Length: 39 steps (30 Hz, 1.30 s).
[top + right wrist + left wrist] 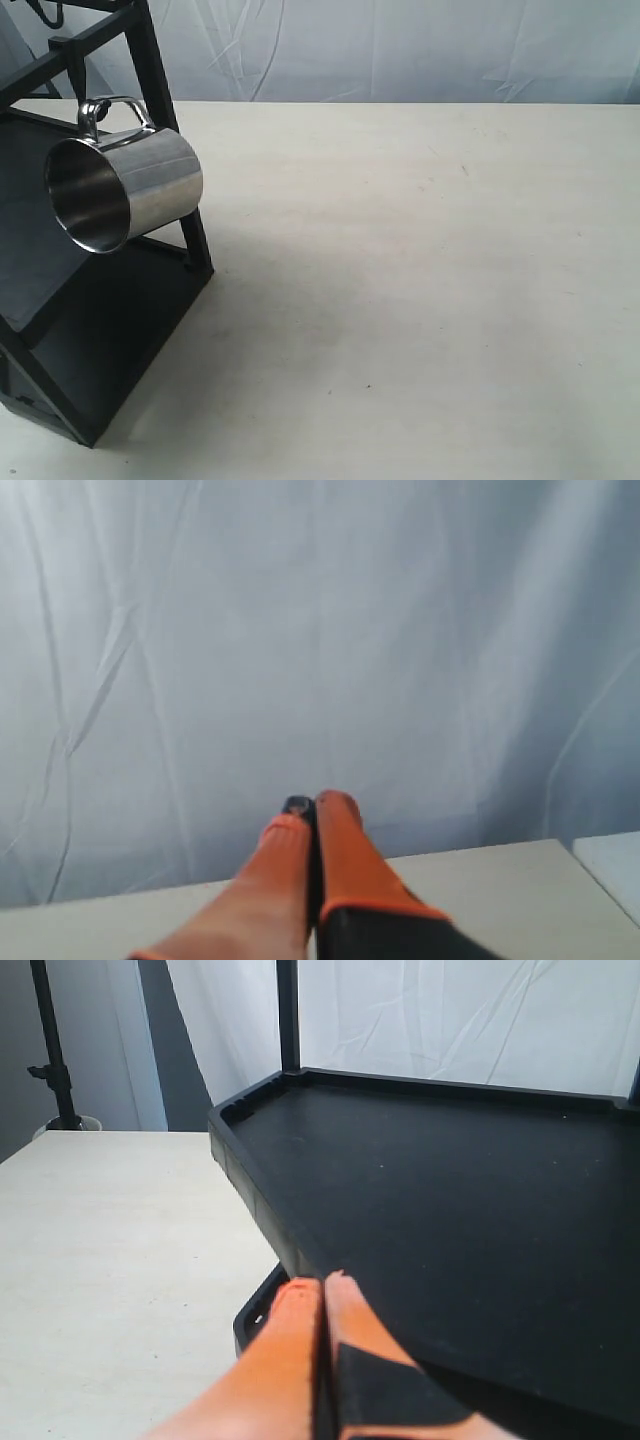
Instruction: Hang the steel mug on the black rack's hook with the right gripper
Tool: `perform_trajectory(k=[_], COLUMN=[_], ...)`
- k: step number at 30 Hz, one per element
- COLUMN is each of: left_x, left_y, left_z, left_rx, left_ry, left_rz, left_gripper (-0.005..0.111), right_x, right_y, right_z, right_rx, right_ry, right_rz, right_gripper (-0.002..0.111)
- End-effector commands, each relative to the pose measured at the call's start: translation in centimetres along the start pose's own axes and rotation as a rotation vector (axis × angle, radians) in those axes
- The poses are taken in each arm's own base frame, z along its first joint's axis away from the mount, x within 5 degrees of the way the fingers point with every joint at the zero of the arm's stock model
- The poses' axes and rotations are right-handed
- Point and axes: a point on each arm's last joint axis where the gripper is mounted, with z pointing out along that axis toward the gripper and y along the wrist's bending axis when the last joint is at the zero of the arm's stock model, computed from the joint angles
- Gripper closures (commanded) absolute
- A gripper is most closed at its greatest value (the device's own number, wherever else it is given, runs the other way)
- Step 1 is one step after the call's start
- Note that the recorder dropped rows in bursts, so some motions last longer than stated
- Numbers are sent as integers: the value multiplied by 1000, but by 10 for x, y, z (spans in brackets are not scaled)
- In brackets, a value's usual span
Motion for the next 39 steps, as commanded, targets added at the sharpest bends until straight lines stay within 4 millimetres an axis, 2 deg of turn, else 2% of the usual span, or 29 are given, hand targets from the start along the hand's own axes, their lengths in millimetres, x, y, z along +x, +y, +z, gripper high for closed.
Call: perform_trajectory(k=[1, 6, 10, 14, 28, 33, 39], left_x=[0, 0, 0, 0, 0, 0, 0], left_y=[0, 0, 0, 0, 0, 0, 0], left_z=[0, 0, 0, 0, 0, 0, 0], left_rx=[1, 1, 1, 1, 1, 1, 1], left_ry=[-5, -5, -5, -5, -5, -5, -5], left_rz=[-2, -2, -2, -2, -2, -2, -2], left_gripper=[105, 105, 105, 105, 105, 105, 105], right_x=[21, 36, 65, 93, 171, 180, 180], right_y=[-18, -21, -19, -13, -17, -18, -18], right_z=[-28, -38, -33, -33, -46, -48, -48], right_rx=[120, 129, 96, 3, -23, -20, -20], right_ry=[-83, -96, 10, 117, 198, 266, 269], right_rz=[103, 110, 103, -54, -9, -4, -13], right_gripper=[109, 109, 109, 109, 109, 109, 109])
